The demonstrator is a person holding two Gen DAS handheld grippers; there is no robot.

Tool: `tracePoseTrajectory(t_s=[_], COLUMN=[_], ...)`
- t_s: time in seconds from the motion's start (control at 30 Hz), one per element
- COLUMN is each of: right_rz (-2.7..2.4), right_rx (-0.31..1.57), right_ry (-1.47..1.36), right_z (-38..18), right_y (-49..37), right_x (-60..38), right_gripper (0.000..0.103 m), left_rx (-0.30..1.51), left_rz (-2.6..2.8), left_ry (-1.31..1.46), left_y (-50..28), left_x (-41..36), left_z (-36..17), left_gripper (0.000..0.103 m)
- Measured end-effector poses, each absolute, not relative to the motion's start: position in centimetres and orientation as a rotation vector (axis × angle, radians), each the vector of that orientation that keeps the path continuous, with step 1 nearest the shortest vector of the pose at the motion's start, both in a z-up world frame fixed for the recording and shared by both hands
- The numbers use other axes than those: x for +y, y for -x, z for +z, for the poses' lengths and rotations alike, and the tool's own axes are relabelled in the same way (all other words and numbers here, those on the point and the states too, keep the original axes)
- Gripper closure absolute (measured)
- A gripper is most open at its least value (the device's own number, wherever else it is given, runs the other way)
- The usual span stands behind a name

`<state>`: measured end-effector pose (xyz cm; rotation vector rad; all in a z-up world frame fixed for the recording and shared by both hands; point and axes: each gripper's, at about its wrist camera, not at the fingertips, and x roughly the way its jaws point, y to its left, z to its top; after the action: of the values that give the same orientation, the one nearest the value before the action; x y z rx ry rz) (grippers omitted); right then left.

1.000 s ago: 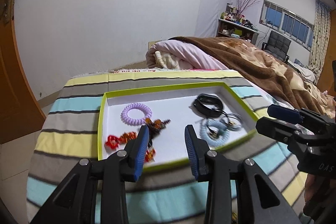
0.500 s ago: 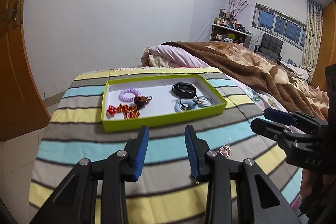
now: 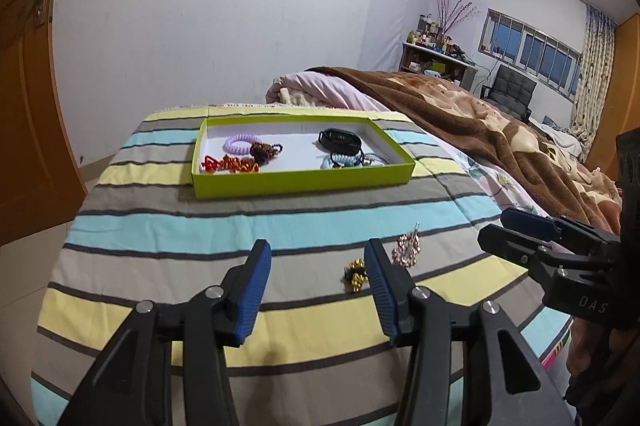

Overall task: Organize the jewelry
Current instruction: 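Withdraw both tools toward the gold charm and rose-gold rhinestone hair clip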

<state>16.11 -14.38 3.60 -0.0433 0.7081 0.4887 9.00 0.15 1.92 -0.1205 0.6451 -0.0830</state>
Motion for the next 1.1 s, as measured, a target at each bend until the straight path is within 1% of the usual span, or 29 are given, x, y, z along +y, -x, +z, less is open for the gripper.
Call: tracePoseTrajectory(t_s=[0.4,0.9,1.1], right_rz=[0.478,0.472,0.469], right_rx=[0.725,0.755,0.768], right_ry=[0.027,0.015,0.011], right_z=[2.9,1.7,1.3], right_y=[-16.1,-17.0,-17.5], right_x=[-14.8,-15.3,-15.2], right_gripper=[0.045,0.045,0.045], left_rx=[0.681,0.774,0.845], left_rz=[-0.126,-0.177,-0.167], left_ry=[0.101,0.1,0.092], left_y=[-9.4,-12.0,-13.1], left_x=[-1.2,-2.5,-2.9], left_z=[0.4,-2.5,-3.7], left_gripper=[0.053,0.053,0.06])
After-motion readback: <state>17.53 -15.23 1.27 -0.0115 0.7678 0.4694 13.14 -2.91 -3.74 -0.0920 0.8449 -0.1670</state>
